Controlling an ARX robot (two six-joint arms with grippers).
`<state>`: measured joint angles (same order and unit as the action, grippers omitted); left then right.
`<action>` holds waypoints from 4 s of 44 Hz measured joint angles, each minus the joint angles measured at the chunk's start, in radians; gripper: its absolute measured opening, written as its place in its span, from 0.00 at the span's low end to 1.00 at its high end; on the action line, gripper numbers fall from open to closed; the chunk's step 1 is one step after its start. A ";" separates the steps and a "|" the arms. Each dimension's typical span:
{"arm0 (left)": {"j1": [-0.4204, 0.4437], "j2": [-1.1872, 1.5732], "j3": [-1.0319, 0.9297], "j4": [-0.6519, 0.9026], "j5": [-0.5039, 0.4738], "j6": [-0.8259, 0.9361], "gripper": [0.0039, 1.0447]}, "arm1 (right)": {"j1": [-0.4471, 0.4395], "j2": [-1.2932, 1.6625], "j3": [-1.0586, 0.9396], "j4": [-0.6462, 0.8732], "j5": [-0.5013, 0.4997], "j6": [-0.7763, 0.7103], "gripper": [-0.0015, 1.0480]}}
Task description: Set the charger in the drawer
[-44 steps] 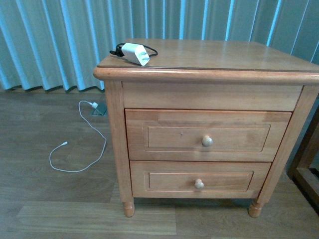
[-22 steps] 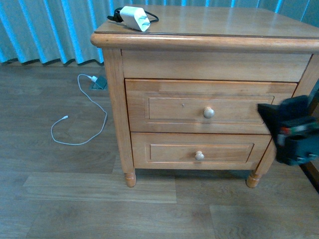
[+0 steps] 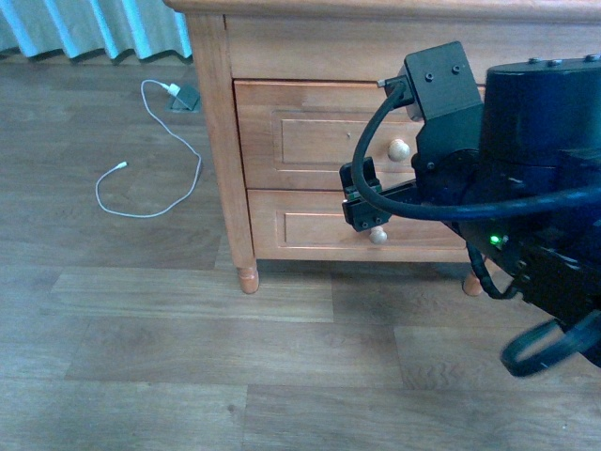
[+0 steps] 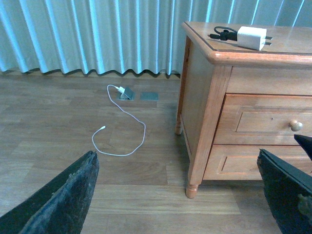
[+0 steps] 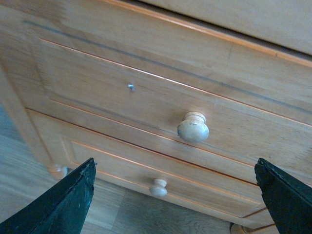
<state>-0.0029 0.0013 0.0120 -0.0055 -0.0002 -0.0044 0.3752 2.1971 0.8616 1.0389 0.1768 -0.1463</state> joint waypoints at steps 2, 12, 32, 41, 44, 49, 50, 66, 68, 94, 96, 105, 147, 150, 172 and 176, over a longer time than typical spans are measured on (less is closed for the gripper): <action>0.000 0.000 0.000 0.000 0.000 0.000 0.94 | -0.001 0.036 0.035 0.000 0.020 0.000 0.92; 0.000 0.000 0.000 0.000 0.000 0.000 0.94 | -0.011 0.147 0.164 -0.005 0.074 0.004 0.92; 0.000 0.000 0.000 0.000 0.000 0.000 0.94 | -0.020 0.207 0.277 -0.041 0.098 0.019 0.92; 0.000 0.000 0.000 0.000 0.000 0.000 0.94 | -0.016 0.229 0.290 -0.046 0.102 0.020 0.92; 0.000 0.000 0.000 0.000 0.000 0.000 0.94 | -0.016 0.230 0.291 -0.043 0.103 0.020 0.92; 0.000 0.000 0.000 0.000 0.000 0.000 0.94 | -0.014 0.232 0.291 -0.028 0.109 0.027 0.92; 0.000 0.000 0.000 0.000 0.000 0.000 0.94 | -0.014 0.232 0.291 -0.028 0.109 0.027 0.92; 0.000 0.000 0.000 0.000 0.000 0.000 0.94 | -0.005 0.232 0.291 -0.011 0.121 0.034 0.79; 0.000 0.000 0.000 0.000 0.000 0.000 0.94 | -0.005 0.232 0.291 -0.011 0.121 0.034 0.72; 0.000 0.000 0.000 0.000 0.000 0.000 0.94 | -0.007 0.229 0.303 -0.069 0.116 0.024 0.22; 0.000 0.000 0.000 0.000 0.000 0.000 0.94 | -0.007 0.220 0.303 -0.091 0.114 0.029 0.22; 0.000 0.000 0.000 0.000 0.000 0.000 0.94 | -0.017 0.095 0.192 -0.242 0.019 0.076 0.21; 0.000 0.000 0.000 0.000 0.000 0.000 0.94 | -0.179 -0.888 -0.545 -0.602 -0.338 0.160 0.93; 0.000 0.000 0.000 0.000 0.000 0.000 0.94 | -0.213 -0.991 -0.552 -0.632 -0.354 0.147 0.92; 0.000 0.000 0.000 0.000 0.000 0.000 0.94 | -0.675 -1.685 -0.699 -0.929 -0.726 0.034 0.92; 0.000 0.000 0.000 0.000 0.000 0.000 0.94 | -0.760 -1.736 -0.718 -0.948 -0.777 0.056 0.92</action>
<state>-0.0029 0.0013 0.0124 -0.0055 -0.0002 -0.0044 -0.3847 0.4614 0.1440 0.0910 -0.5999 -0.0898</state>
